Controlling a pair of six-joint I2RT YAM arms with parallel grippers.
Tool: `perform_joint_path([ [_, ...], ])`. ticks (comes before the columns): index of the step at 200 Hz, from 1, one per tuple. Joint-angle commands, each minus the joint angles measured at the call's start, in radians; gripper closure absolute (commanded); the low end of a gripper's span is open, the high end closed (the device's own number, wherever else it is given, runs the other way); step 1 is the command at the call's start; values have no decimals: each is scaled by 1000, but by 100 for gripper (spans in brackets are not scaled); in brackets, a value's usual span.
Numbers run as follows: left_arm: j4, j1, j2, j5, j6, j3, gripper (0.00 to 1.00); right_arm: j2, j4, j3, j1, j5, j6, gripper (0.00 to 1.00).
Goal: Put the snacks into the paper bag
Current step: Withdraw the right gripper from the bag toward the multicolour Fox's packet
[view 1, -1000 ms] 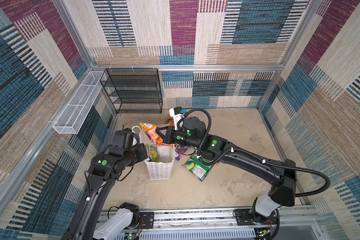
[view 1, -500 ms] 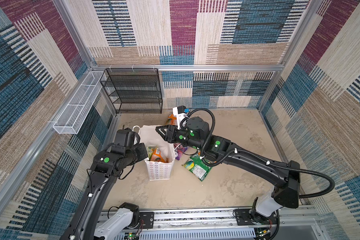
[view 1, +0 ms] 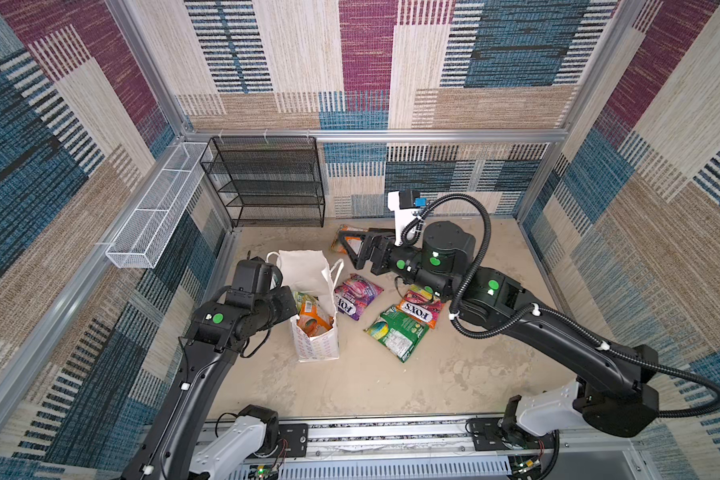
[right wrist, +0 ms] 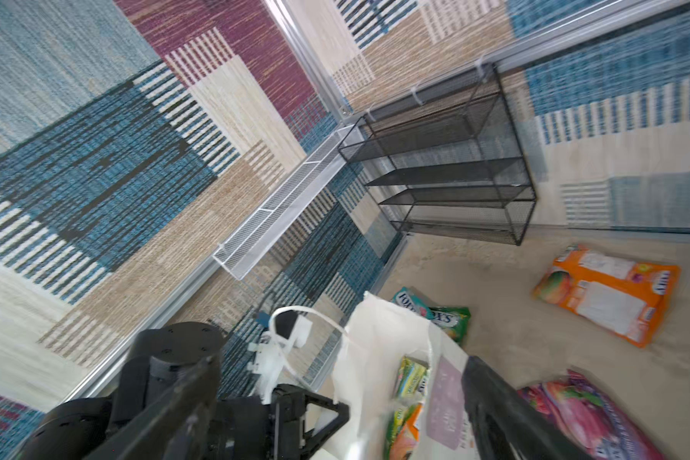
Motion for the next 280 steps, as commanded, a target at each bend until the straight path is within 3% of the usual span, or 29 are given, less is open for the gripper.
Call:
perform_joint_path([
  [1,31,-1,-6,2,0,-4,100,-67,-42,-100,-92,94,19,2],
  [64,31,-1,3,31,-19,4,100,-147,76,-508,-510,-32,251,0],
  [110,40,-1,25,48,-21,4,100,-116,178,-731,-665,-98,416,0],
  [153,42,-1,30,51,-20,15,100,7,319,-842,-835,-407,476,1],
  [205,43,-1,47,60,-15,29,100,102,408,-914,-896,-638,614,2],
  [246,42,-1,47,60,-15,35,100,112,440,-976,-896,-656,650,3],
  [280,47,-1,68,69,-12,52,100,174,437,-926,-891,-697,617,4],
])
